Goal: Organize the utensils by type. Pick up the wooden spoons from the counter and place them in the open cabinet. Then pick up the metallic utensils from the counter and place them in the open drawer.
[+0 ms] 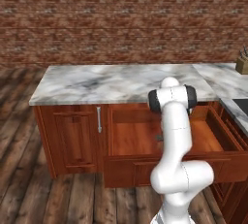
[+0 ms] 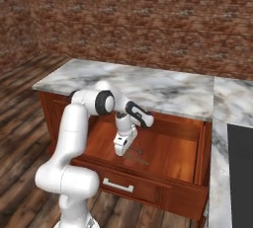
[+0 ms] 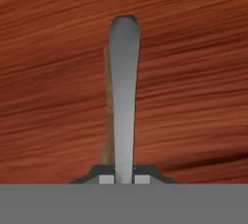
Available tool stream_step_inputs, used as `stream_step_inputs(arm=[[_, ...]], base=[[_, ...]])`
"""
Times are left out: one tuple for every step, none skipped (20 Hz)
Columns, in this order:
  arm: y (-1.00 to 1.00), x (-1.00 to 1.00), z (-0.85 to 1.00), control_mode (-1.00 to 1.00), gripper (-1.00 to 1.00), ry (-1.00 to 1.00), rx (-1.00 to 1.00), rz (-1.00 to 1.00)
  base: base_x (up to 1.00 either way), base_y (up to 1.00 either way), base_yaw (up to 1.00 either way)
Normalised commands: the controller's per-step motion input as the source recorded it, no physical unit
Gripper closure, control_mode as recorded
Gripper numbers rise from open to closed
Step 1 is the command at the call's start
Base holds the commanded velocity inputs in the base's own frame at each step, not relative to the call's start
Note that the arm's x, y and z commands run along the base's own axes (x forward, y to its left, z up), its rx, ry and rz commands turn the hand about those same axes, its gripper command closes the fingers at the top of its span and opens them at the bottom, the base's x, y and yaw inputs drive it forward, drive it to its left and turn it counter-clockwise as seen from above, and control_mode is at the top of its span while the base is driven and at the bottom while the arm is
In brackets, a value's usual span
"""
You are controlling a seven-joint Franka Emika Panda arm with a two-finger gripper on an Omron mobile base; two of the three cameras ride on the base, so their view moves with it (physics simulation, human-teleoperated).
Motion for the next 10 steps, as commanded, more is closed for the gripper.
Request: stream_step_inputs(arm=[[-0.76, 0.33, -0.95, -1.0, 1.0, 0.19, -0.01, 0.11], [-0.86, 0.36, -0.92, -1.0, 1.0, 0.18, 0.0, 0.12], [-0.84, 0.41, -0.88, -1.0, 1.0, 0.15, 0.0, 0.12], [-0.81, 0.49, -0.83, -1.0, 1.0, 0.15, 0.0, 0.12], [-0.77, 0.69, -0.63, -1.0, 1.0, 0.14, 0.0, 0.14], [-0.82, 0.89, -0.4, -1.0, 1.0, 0.18, 0.0, 0.15], [-0.87, 0.99, -0.15, -1.0, 1.0, 0.24, 0.0, 0.2], [-0.96, 1.0, 0.0, -1.0, 1.0, 0.25, 0.06, 0.19], [-0.95, 1.0, 0.0, -1.0, 1.0, 0.27, 0.05, 0.21], [-1.0, 1.0, 0.0, -1.0, 1.0, 0.28, 0.08, 0.21]], base=[[0.0, 0.0, 0.0], [0.0, 0.0, 0.0], [0.0, 0.0, 0.0], [0.0, 0.0, 0.0], [0.0, 0.0, 0.0], [0.0, 0.0, 0.0], [0.0, 0.0, 0.0], [0.0, 0.0, 0.0], [0.0, 0.0, 0.0], [0.0, 0.0, 0.0]])
